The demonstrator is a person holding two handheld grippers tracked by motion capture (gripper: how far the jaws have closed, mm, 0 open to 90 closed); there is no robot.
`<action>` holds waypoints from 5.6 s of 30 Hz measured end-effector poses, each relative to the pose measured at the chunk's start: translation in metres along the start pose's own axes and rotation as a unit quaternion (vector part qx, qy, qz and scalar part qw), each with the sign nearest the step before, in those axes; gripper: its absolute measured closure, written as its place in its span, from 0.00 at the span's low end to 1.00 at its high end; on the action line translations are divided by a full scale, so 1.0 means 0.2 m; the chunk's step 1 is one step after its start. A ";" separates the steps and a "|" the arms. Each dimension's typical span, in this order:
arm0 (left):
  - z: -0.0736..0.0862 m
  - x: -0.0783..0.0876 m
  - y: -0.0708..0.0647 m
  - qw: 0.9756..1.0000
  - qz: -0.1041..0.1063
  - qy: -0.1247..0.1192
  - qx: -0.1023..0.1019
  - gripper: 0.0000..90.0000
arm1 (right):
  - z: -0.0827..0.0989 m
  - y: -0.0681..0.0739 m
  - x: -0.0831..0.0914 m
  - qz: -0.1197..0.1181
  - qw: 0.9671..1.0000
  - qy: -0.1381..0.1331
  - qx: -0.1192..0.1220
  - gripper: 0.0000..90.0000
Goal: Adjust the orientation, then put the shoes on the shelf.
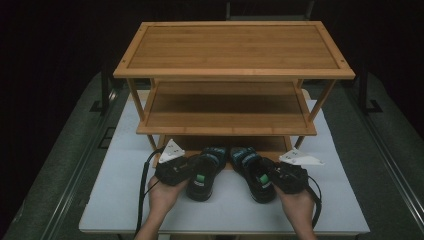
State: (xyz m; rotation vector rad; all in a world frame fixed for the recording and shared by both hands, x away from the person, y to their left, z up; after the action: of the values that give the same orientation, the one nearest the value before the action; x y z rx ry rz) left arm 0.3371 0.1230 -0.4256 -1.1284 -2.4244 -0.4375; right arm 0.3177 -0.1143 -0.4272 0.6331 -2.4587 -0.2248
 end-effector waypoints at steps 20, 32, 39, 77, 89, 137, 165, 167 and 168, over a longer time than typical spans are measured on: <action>-0.02 -0.07 0.00 1.000 -0.015 -0.009 0.004 0.85 | -0.02 0.05 -0.09 0.001 1.000 -0.005 -0.011 0.92; -0.03 -0.10 0.01 1.000 -0.024 -0.014 0.007 0.85 | -0.03 0.08 -0.13 -0.001 1.000 -0.007 -0.012 0.92; -0.03 -0.12 0.02 0.999 -0.028 -0.018 0.011 0.85 | -0.03 0.08 -0.15 0.002 1.000 -0.006 -0.011 0.92; -0.02 -0.22 0.04 0.999 -0.050 -0.020 0.008 0.84 | -0.06 0.08 -0.25 0.007 0.999 -0.018 -0.027 0.90; 0.01 -0.22 0.04 0.999 -0.050 -0.012 0.002 0.80 | -0.03 0.04 -0.23 0.013 1.000 -0.003 -0.010 0.84; 0.05 -0.15 0.03 0.999 -0.025 -0.013 0.022 0.71 | 0.00 0.04 -0.19 -0.009 0.999 0.023 -0.022 0.74; 0.17 0.00 -0.13 1.000 -0.003 -0.001 -0.021 0.59 | 0.16 0.07 0.05 -0.038 0.999 0.027 0.023 0.94; 0.18 -0.01 -0.14 1.000 -0.002 0.003 -0.023 0.58 | 0.19 0.06 0.04 -0.036 0.998 0.037 0.025 0.94; 0.18 -0.01 -0.15 1.000 -0.002 0.004 -0.021 0.58 | 0.20 0.06 0.04 -0.035 0.998 0.041 0.028 0.94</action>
State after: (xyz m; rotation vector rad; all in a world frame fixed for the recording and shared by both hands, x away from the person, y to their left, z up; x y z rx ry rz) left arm 0.3061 0.1200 -0.4611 -1.1378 -2.4202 -0.4943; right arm 0.2842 -0.1078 -0.4532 0.7393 -2.3735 -0.1549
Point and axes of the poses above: each handheld gripper's, and its own axes: x roughly backward along the jaws, z roughly out of its underside, y roughly to its left, the point moved 8 cm from there along -x, roughly forward along the jaws, and after that the axes turned 13 degrees about -x, right-handed, at the moved point
